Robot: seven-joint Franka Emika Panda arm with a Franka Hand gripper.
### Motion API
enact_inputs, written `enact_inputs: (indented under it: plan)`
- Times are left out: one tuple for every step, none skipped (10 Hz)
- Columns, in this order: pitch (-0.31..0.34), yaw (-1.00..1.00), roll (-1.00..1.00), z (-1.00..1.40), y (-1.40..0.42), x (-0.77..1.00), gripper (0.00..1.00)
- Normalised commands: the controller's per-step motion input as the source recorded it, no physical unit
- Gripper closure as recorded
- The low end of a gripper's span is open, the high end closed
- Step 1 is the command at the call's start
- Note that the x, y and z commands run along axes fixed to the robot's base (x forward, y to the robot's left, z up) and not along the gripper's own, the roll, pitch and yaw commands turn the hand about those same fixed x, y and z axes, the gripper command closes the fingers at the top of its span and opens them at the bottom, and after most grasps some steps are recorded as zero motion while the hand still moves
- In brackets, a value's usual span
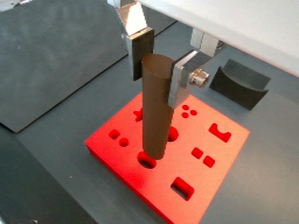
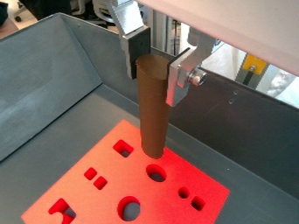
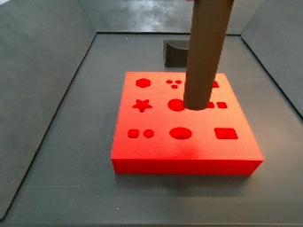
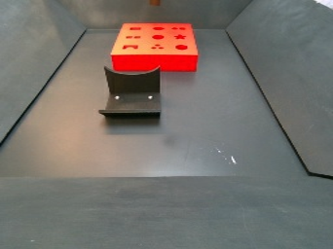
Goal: Insert the oval object.
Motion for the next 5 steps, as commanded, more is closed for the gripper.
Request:
enact_inputs:
  plan:
    - [0.039,-0.16,0.20,-0.18,-0.13,0.19,1.00]
    - [0.019,-0.23,0.07,-0.17,-0.01,0.13,1.00]
    - [0.021,0.00,0.01,-0.03,0.00,0.04,1.00]
    - [0.049,0.00,0.10,-0.29,0.00,0.08,1.00]
    - [0.084,-0.04,0.14,-0.42,0.00,0.11,1.00]
